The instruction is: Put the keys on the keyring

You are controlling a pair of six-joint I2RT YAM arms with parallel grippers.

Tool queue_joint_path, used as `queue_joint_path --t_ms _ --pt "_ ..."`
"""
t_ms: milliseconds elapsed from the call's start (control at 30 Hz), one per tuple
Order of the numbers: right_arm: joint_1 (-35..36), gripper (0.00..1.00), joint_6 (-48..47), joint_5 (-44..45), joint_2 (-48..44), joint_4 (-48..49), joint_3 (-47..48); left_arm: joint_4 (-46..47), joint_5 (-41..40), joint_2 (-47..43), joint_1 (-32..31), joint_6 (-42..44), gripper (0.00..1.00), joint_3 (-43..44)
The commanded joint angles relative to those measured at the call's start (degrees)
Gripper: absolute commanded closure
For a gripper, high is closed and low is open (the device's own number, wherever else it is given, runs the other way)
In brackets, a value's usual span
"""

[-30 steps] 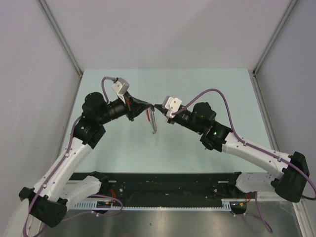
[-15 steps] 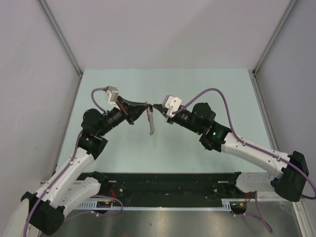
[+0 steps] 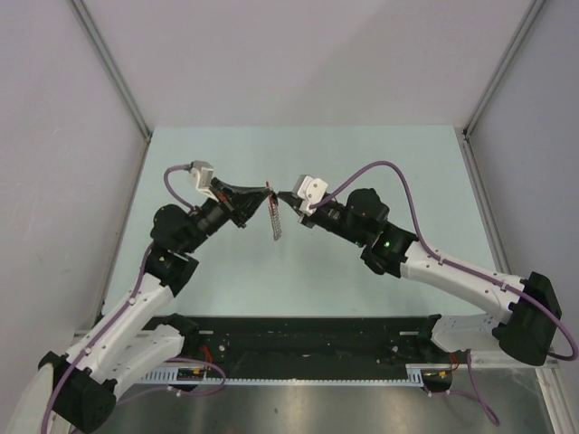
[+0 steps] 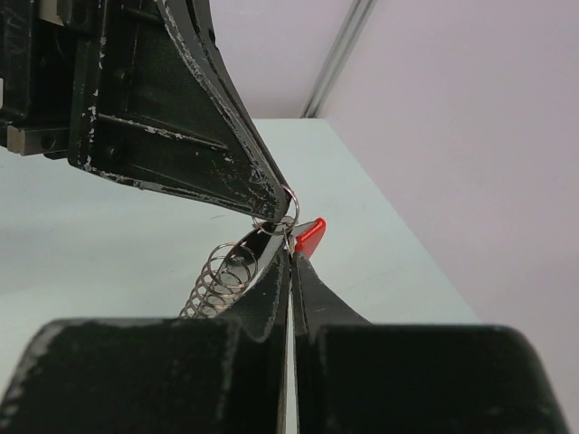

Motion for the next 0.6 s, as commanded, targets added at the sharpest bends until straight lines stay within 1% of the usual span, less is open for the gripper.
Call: queue_joint_path --t_ms 0,167,367,467,567 --pt "1.00 1.00 -0.71 0.18 0.23 -0.04 0.31 6.56 -6.93 -1.52 0.18 -0.80 1.00 0.50" --pt "2.40 1.00 0.43 -1.05 0.76 0.57 0.31 10.43 -8.86 -0.91 -1.31 -0.62 0.99 -0.29" --pt "2.41 1.00 1.66 -2.37 0.85 1.54 0.23 15.43 -11.24 0.94 -5.09 -0.62 1.00 -1.17" --pt "0.83 1.00 2.10 0.96 0.41 0.14 0.31 14.48 -12.29 0.16 -5.18 1.04 1.00 -1.00" --pt "-2.59 1.00 4.21 2.55 -1.07 -1.27 0.14 12.20 -13.43 -1.60 -5.18 4.29 1.00 -0.64"
